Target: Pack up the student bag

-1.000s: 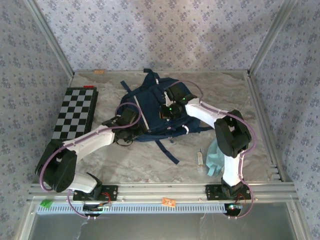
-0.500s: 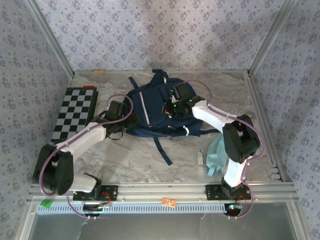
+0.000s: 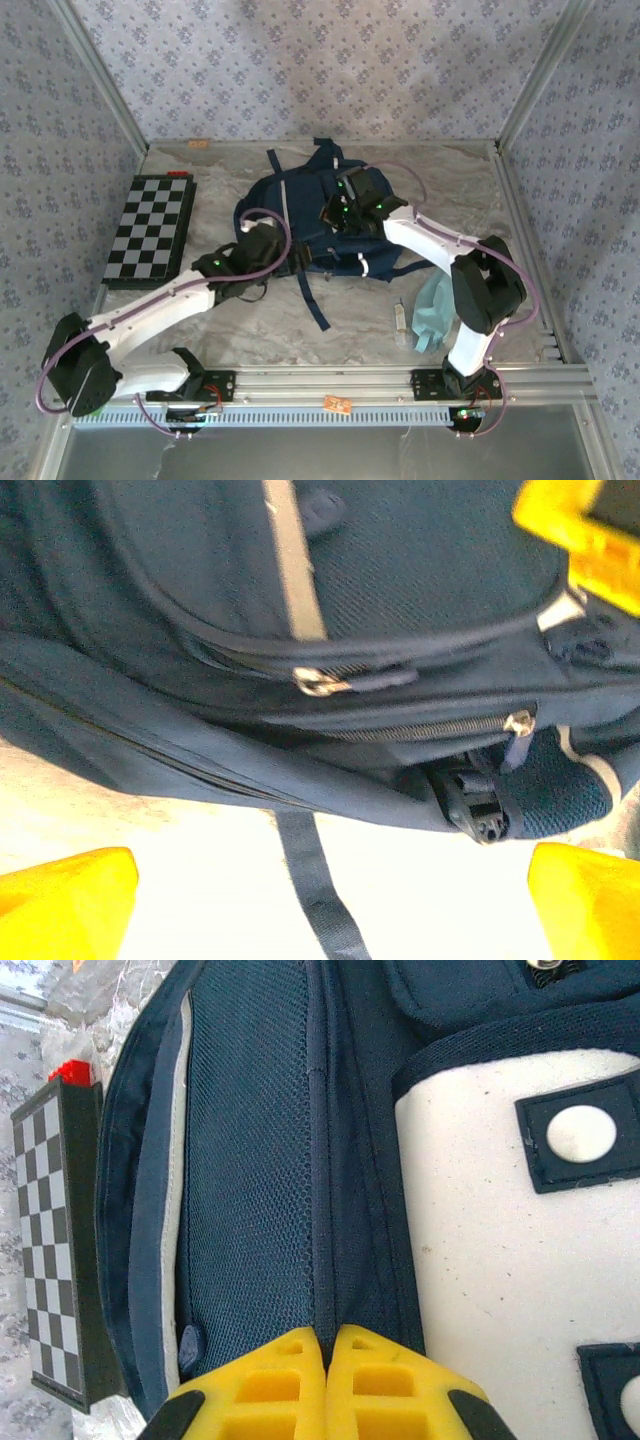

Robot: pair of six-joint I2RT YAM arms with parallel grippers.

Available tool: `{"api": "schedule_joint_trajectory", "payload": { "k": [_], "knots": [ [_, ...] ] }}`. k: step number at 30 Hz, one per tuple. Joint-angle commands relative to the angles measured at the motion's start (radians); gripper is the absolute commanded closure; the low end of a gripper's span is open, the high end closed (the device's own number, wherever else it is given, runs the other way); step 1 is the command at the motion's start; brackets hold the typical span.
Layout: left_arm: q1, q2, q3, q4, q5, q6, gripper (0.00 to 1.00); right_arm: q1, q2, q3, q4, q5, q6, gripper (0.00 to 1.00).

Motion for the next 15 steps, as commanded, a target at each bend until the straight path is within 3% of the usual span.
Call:
{"api": "schedule_joint_trajectory", "payload": {
  "k": [1,5,9,15],
  "knots": [
    [-0.058,0.065,0.065,0.088,-0.095,0.032,0.01,-0.018,-0.096,0.023,0.137,0.014,0.082,1.00],
    [-0.086,0.158,0.100,0.182,-0.130,0.141,0.00,-0.029,-0.113,0.067,0.107,0.027,0.093,1.00],
    [-0.035,0.202,0.050,0.282,-0.046,0.251,0.01,-0.047,-0.128,0.079,0.118,0.015,0.107,1.00],
    [0.070,0.092,-0.109,0.403,0.036,0.353,0.01,-0.057,-0.136,0.084,0.144,0.017,0.131,1.00]
  ]
}}
